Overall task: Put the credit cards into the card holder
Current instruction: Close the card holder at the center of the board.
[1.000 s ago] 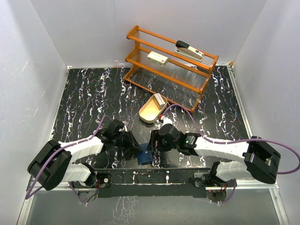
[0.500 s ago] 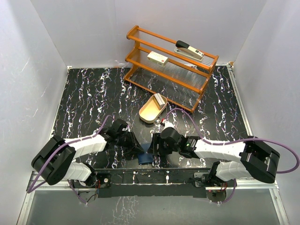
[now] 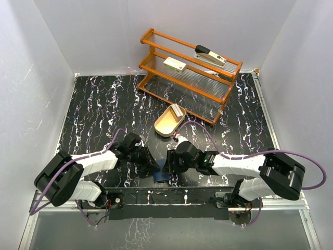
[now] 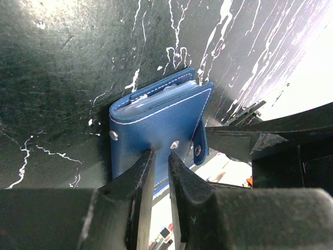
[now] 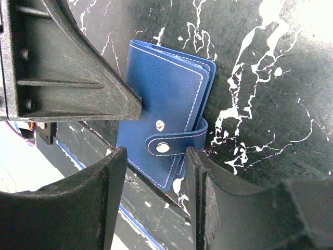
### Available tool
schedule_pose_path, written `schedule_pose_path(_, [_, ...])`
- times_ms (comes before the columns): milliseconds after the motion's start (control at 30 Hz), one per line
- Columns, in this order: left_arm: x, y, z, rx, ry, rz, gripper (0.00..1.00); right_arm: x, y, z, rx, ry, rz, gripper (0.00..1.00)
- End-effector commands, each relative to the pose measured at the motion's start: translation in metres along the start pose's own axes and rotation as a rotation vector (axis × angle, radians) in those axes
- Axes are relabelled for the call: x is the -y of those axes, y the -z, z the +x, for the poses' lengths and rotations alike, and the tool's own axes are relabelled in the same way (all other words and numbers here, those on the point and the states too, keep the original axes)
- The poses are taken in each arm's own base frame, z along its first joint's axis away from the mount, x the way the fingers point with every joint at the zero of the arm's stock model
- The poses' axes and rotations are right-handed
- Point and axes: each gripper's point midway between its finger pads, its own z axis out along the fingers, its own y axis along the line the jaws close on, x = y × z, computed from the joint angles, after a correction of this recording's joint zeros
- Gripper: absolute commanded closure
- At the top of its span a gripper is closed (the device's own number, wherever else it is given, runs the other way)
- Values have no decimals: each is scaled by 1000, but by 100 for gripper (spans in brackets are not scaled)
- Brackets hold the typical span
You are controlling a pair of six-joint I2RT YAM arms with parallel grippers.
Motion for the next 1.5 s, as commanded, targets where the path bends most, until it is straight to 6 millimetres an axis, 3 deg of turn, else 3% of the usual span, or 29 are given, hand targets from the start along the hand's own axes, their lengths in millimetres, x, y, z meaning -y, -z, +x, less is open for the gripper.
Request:
schedule_pose_path(0, [-38, -3, 8, 4, 40, -123, 83, -34, 1, -21, 46, 57, -103, 55])
schedule_pose_path(267, [-45, -4, 7, 4, 31, -163, 83, -40, 8, -31, 49, 43, -68, 68])
schedule_pose_path(600, [-48, -2, 5, 14, 31, -189, 83, -39, 16, -37, 89, 23, -61, 61])
schedule_pose_path(833, [-46, -1, 5, 20, 34, -180, 83, -31, 11, -37, 99, 21, -28, 67])
schedule_pose_path(1100, [-45, -2, 5, 15, 38, -178, 83, -20, 9, -45, 145, 7, -14, 64])
schedule_pose_path(1467, [-45, -1, 5, 22, 35, -181, 83, -7, -2, -32, 103, -20, 24, 63])
